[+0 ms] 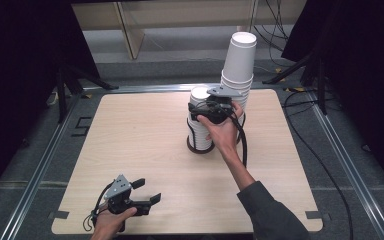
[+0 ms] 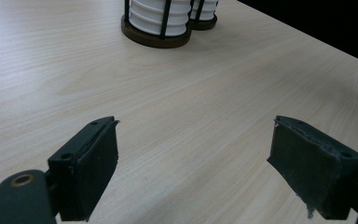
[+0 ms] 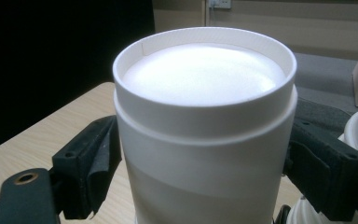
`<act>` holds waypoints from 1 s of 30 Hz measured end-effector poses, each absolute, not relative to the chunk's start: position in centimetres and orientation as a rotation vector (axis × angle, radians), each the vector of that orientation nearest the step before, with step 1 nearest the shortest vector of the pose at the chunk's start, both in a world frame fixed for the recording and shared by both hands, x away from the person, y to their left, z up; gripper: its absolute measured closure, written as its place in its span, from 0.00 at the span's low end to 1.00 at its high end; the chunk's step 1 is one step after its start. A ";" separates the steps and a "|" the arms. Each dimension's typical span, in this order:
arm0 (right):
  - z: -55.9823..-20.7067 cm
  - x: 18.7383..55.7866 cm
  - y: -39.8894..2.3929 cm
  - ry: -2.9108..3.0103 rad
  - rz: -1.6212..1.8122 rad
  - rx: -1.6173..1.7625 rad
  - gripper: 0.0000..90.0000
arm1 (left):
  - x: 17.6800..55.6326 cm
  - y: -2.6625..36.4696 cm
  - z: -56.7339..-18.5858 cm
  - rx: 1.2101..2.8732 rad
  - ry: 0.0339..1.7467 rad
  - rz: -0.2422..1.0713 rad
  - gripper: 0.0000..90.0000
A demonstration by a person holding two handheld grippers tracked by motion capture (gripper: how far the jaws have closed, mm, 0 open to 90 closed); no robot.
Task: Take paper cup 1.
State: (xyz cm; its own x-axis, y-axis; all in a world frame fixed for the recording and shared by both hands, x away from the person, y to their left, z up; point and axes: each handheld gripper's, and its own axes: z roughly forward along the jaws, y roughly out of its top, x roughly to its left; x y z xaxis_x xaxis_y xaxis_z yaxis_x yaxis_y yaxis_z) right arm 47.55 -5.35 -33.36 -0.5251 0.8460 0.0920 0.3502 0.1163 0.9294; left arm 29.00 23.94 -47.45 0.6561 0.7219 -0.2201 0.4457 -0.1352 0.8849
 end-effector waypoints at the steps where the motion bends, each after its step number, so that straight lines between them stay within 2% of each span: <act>1: -33.4 47.5 -5.3 1.933 1.402 1.157 0.18 | 29.0 23.9 -47.5 1.773 0.940 0.313 0.16; 9: -33.5 47.8 -4.9 1.921 1.373 1.159 0.17 | 28.9 23.8 -47.5 1.769 0.942 0.312 0.16; 11: -33.4 47.8 -4.9 1.919 1.352 1.152 0.21 | 28.9 23.8 -47.5 1.771 0.940 0.312 0.16; 19: -33.2 47.7 -4.9 1.908 1.371 1.179 0.22 | 28.9 23.8 -47.5 1.780 0.933 0.312 0.16; 30: -30.5 47.0 -5.1 1.872 1.407 1.116 0.23 | 28.9 23.8 -47.4 1.781 0.933 0.316 0.16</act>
State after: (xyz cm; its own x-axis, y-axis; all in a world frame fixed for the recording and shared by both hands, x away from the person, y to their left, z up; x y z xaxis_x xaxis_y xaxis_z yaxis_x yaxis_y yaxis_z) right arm 47.00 -5.10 -30.49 -0.5109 0.8578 0.0566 0.2932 0.1120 0.9495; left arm 28.93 23.83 -47.42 0.6611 0.7195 -0.2127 0.4417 -0.1440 0.8855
